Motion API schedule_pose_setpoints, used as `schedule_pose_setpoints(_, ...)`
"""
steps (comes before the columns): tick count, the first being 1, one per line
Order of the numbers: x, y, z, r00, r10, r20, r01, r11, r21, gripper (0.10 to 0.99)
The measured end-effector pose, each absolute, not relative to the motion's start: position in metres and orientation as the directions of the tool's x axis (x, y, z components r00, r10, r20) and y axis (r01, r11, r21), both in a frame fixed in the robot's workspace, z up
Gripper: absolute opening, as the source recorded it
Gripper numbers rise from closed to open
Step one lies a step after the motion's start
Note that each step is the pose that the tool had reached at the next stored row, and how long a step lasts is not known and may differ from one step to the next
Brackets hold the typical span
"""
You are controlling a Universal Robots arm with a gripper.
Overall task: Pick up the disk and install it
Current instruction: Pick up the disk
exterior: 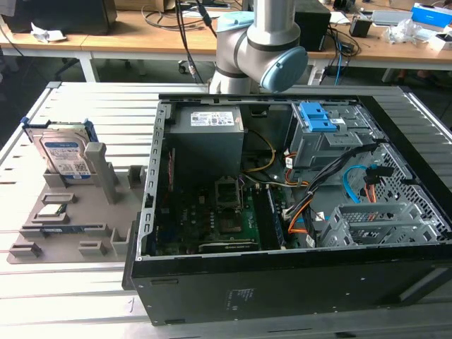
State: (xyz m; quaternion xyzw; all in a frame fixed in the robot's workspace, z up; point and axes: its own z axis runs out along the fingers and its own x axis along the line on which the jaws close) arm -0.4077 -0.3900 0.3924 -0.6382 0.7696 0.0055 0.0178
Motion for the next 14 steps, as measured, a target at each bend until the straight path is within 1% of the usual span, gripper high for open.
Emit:
schedule_pose_setpoints(7, -0.404, -0.385, 0.391, -0.184, -0.982, -0.033, -0.983, 0.185, -0.014, 0.541)
schedule_pose_setpoints(10, -0.401, -0.382, 0.386, -0.184, -0.983, -0.016, -0.983, 0.184, -0.017, 0.541)
schedule_pose_setpoints(14, -0.394, -0.377, 0.382, -0.182, -0.983, -0.013, -0.983, 0.182, -0.018, 0.541)
